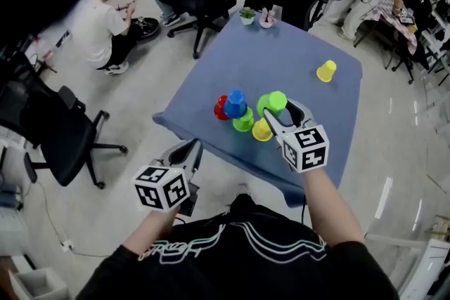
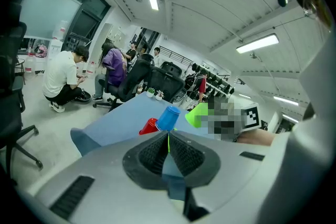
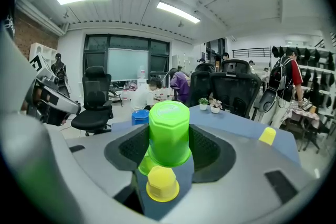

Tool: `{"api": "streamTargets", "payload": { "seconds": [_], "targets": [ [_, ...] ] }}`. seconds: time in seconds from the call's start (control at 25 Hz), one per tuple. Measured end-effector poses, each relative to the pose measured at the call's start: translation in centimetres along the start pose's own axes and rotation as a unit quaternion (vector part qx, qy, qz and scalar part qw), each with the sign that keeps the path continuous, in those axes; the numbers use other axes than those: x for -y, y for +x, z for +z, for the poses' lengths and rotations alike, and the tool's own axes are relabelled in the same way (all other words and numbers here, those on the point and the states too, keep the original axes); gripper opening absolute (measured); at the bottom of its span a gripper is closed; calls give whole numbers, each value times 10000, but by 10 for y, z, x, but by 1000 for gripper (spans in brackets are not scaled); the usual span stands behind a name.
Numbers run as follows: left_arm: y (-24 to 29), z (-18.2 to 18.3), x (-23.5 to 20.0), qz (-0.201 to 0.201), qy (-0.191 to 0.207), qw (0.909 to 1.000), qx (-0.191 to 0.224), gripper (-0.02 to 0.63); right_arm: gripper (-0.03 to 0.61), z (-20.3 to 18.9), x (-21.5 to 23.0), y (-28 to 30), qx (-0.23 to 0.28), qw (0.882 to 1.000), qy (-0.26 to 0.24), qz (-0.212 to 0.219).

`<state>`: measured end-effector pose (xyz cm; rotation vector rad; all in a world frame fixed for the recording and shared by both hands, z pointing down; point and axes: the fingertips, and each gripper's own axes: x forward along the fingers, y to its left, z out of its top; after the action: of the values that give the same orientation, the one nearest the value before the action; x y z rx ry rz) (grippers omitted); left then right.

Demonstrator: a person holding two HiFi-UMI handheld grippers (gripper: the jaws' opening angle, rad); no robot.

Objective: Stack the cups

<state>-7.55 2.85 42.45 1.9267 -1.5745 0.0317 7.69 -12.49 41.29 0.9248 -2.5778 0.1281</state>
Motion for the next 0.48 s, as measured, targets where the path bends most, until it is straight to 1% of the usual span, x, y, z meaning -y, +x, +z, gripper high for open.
{"api": "streamTargets", "payload": {
  "seconds": [0.24,0.48],
  "targets": [
    [-7,-1,-6,-10,10,10000,-4,28,252,-7,-16,3,-69,10000,2,66],
    [-9,-5,-11,-61,8,10000,-34,28,252,-23,-28,9,-254,9996,-12,122]
  ]
}}
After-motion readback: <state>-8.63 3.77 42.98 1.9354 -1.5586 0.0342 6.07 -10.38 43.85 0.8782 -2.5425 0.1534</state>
